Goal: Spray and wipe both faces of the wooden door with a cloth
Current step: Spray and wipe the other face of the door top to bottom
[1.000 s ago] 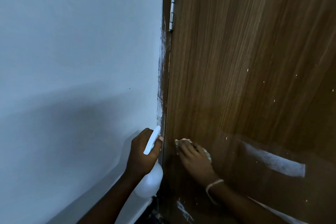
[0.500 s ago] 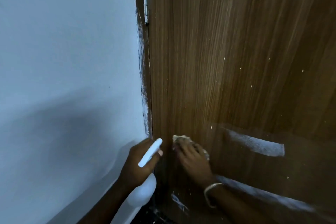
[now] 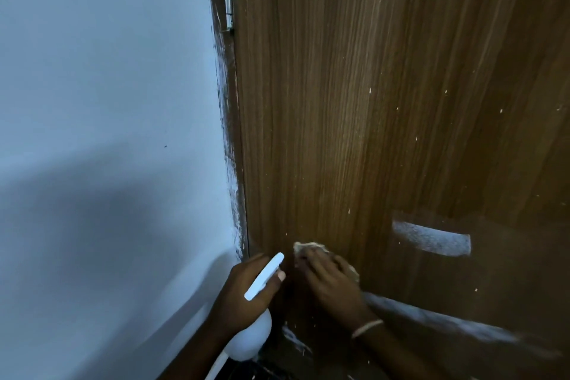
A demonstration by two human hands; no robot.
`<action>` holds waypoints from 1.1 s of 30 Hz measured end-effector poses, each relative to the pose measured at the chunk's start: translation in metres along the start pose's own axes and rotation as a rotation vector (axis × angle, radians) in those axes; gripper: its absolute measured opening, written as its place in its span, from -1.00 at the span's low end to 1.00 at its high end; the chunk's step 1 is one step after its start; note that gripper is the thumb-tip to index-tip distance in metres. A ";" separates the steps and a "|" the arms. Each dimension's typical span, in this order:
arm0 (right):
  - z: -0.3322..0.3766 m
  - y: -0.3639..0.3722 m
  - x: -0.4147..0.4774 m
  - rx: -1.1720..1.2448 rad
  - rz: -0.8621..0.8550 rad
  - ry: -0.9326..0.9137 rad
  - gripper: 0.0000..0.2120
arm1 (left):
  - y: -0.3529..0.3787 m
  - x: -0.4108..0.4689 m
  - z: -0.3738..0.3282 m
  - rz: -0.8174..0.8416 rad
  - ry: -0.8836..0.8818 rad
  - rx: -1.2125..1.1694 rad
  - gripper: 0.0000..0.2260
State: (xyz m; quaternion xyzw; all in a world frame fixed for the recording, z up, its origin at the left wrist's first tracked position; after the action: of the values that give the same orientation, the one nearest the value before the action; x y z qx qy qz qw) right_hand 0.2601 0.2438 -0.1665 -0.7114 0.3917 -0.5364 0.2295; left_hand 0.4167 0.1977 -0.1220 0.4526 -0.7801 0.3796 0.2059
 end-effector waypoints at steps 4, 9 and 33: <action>-0.079 -0.064 0.007 0.066 -0.286 0.447 -0.09 | -0.002 -0.001 0.004 -0.044 0.010 -0.009 -0.75; -0.011 -0.034 0.051 -0.013 -0.147 0.131 -0.31 | 0.007 0.011 -0.005 -0.031 0.002 -0.050 -0.85; -0.103 -0.074 -0.053 -0.079 -0.214 0.219 -0.17 | 0.108 0.022 -0.075 0.113 0.074 -0.207 -0.93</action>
State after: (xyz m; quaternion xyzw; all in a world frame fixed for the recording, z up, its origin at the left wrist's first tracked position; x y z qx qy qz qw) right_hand 0.1799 0.3393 -0.1097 -0.6949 0.3571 -0.6163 0.0985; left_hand 0.3106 0.2766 -0.1043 0.3701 -0.8313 0.3244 0.2585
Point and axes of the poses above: each hand's wrist, its own x-axis towards the middle knuckle, its own y-axis out of the palm, z = x × y, the point moved 9 cm from there along x, towards the middle knuckle, and after that the axes turned 7 degrees about y, right-handed, at the moved point
